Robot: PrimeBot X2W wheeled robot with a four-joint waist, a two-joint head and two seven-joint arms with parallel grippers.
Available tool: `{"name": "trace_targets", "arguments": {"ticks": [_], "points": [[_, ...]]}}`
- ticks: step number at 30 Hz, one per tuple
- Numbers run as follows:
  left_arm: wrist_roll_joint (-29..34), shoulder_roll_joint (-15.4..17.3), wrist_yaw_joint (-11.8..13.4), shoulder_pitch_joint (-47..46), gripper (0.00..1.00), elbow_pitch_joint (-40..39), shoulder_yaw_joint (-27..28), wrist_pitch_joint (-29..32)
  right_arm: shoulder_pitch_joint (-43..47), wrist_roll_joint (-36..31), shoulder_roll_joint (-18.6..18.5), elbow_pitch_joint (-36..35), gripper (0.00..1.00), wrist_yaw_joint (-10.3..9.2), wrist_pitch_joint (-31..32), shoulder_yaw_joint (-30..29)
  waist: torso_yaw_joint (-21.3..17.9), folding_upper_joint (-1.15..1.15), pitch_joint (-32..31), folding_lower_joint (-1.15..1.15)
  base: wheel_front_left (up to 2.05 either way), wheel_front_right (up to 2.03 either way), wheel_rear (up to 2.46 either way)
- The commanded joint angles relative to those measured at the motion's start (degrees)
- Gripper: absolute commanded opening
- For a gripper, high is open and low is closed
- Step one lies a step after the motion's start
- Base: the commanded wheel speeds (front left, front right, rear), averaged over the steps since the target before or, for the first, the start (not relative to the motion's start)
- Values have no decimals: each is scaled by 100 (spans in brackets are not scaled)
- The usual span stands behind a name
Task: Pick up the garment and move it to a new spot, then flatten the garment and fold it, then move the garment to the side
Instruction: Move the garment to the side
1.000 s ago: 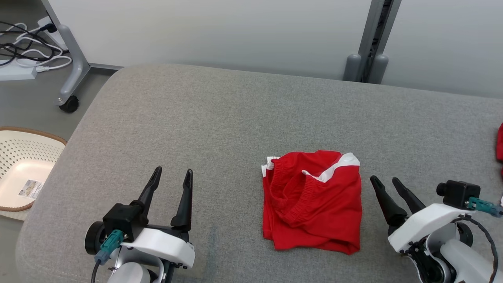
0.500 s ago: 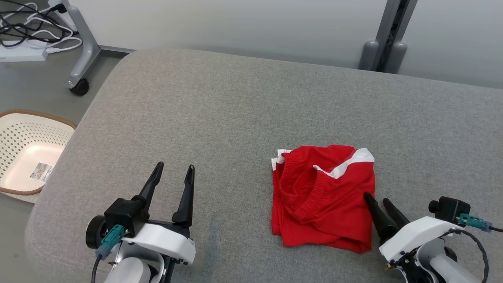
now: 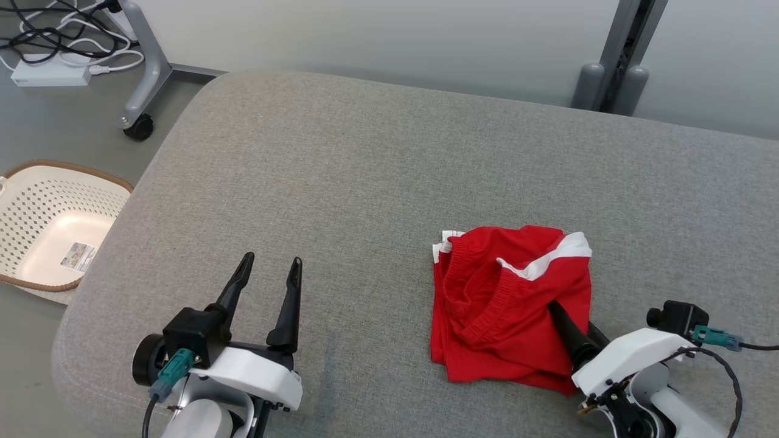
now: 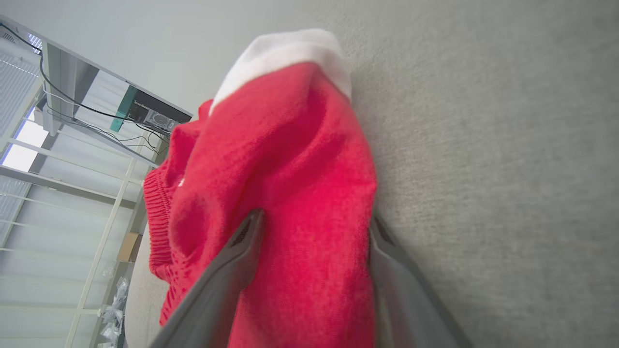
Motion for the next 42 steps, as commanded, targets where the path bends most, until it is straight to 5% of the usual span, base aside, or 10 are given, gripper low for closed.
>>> {"name": "trace_targets", "arguments": {"ticks": [1, 2, 5, 20, 32, 42], "points": [[-9, 27, 11, -67, 100, -4, 2, 4, 5, 82, 95, 37, 100, 16, 1, 69, 0, 0, -7, 0, 0, 0, 0], [-11, 32, 12, -67, 100, -8, -3, 1, -4, 103, 99, 16, 100, 16, -31, 79, -1, 0, -15, 0, 0, 0, 0], [-27, 52, 17, -54, 100, -17, -6, 12, -41, 100, 90, -75, 0, 16, -140, 125, -22, 0, -31, 0, 0, 0, 0], [-109, 77, 62, 47, 100, -67, 15, 13, -391, -387, -511, -480, 0, 15, -407, 210, -596, 0, -148, 0, 0, 0, 0], [-144, 11, 14, -94, 100, -24, 35, -14, -871, -566, -1456, -689, 0, 15, -390, 456, -1389, 0, -96, 0, 0, 0, 0], [-174, 10, -67, -312, 100, -33, 42, -20, -1587, -403, -2125, -452, 0, 15, -211, 798, -1608, 0, 260, 0, 0, 0, 0]]}}
